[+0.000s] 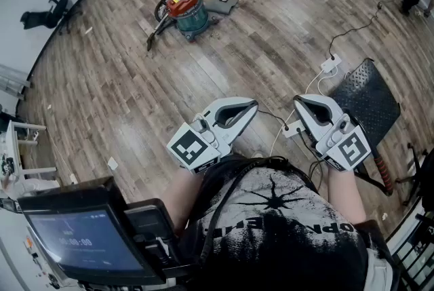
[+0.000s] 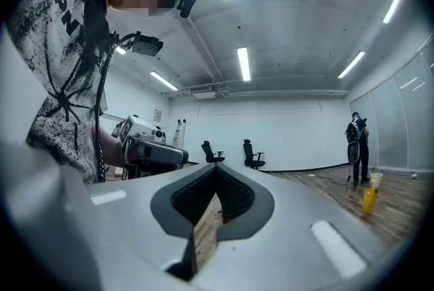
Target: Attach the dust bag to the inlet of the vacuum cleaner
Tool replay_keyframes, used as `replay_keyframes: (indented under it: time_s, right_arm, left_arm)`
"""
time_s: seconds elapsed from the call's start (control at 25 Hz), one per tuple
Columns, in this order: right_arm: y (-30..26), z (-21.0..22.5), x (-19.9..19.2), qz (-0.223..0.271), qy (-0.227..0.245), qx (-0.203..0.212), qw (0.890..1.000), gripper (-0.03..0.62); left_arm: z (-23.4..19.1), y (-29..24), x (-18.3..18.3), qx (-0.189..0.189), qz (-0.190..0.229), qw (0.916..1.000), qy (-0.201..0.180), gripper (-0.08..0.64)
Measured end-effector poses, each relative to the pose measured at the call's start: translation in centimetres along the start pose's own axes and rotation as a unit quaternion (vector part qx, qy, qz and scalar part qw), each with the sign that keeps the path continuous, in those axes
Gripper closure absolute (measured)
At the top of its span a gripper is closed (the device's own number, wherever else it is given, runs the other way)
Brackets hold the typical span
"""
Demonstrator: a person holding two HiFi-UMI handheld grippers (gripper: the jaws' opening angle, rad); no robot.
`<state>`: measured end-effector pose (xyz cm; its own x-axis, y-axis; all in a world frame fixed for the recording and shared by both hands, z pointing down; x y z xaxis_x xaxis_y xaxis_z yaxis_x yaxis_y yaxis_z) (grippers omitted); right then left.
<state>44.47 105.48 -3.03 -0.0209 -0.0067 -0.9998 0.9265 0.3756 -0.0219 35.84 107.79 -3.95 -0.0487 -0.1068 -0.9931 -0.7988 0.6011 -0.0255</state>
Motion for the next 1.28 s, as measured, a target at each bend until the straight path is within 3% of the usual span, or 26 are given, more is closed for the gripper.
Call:
replay_keyframes:
  time_s: [0.12,0.28,0.64,0.84,1.08,1.28]
  right_arm:
    - [-0.1,-0.5,-0.3,-0.002,0.001,0.003,1.000,0.589]
    - [0.2,-0.7,-0.1,-0.002,0.006,0.005,1.000,0.589]
    - [0.8,-2.2,-0.5,0.011,-0.014,0.034,0.999,0.588]
    - [-0.2,-4.5,0.5,0.015,0.033,0.064,0.997,0.588]
    - [0.4,-4.3,0.6,0.015,0.025,0.046,0.999,0.588]
    - [0.3,-3.8,-0.5,0.008,0.014,0.030,0.999,0.588]
  left_arm:
    - [0.1,0.6,-1.2,0.000,-0.026,0.9996,0.007,0.557]
    - [0.3,0.4,-0.6,0.001,-0.014,0.9999,-0.001,0.557]
    - [1.1,1.1,-2.0,0.003,-0.037,0.9993,0.004,0.557]
    - [0.9,1.7,-1.1,0.009,-0.027,0.9996,0.004,0.557]
    - [0.9,2.3,-0.8,0.018,-0.026,0.9995,0.005,0.557]
    - [0.2,3.1,-2.6,0.017,-0.054,0.9982,0.022,0.557]
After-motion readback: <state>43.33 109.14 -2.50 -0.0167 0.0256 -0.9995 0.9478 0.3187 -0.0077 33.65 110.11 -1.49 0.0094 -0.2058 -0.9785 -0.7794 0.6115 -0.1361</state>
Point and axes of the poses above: the fingertips, and each gripper's own axes: y backward along the fingers, z to its right, x out of its top, the point moved 1 cm from there along y, backward along the fingers, and after that the axes turned 1 degree about -z, right-handed, at the moved point
